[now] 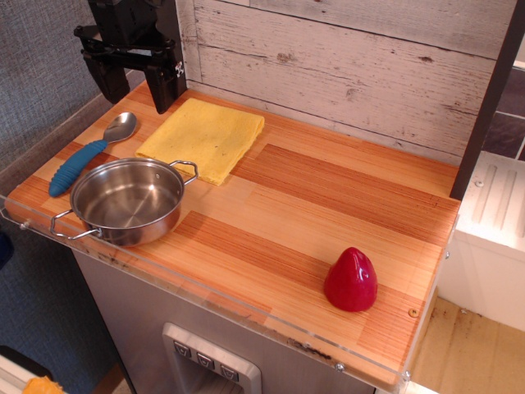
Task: Move bowl to upper right corner
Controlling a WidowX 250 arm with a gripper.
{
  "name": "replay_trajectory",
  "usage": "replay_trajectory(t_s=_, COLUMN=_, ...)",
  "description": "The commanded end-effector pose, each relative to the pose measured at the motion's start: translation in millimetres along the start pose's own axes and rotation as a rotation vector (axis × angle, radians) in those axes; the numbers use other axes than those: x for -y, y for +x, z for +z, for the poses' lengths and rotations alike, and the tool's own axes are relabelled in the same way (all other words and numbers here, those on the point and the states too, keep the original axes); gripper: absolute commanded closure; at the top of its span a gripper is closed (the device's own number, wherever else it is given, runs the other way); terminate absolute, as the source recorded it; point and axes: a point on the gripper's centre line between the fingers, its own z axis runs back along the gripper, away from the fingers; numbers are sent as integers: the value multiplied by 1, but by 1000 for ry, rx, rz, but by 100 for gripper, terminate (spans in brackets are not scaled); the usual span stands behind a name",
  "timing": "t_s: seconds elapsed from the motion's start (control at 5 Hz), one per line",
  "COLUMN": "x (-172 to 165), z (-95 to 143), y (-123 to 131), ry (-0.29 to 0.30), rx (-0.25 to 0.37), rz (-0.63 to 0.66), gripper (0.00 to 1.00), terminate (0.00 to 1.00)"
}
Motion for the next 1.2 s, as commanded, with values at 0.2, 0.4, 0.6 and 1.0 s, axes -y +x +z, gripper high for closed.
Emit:
replay_trajectory(t_s=0.2, x=10, z=3, y=-17, ry=-14, rx=-9, rz=-18, gripper=0, terminate=0)
replay_trajectory(t_s=0.4, x=23, z=13, y=-47, ry=-23, rx=-39, rz=-47, gripper=0, terminate=0)
replay_trajectory(t_s=0.6, x=42, z=24, y=-72, ry=-83, rx=-90, rz=-74, gripper=0, terminate=0)
replay_trajectory(t_s=1.0, x=75, z=-6, y=-98, ry=-98, rx=-170, rz=-139, gripper=0, terminate=0)
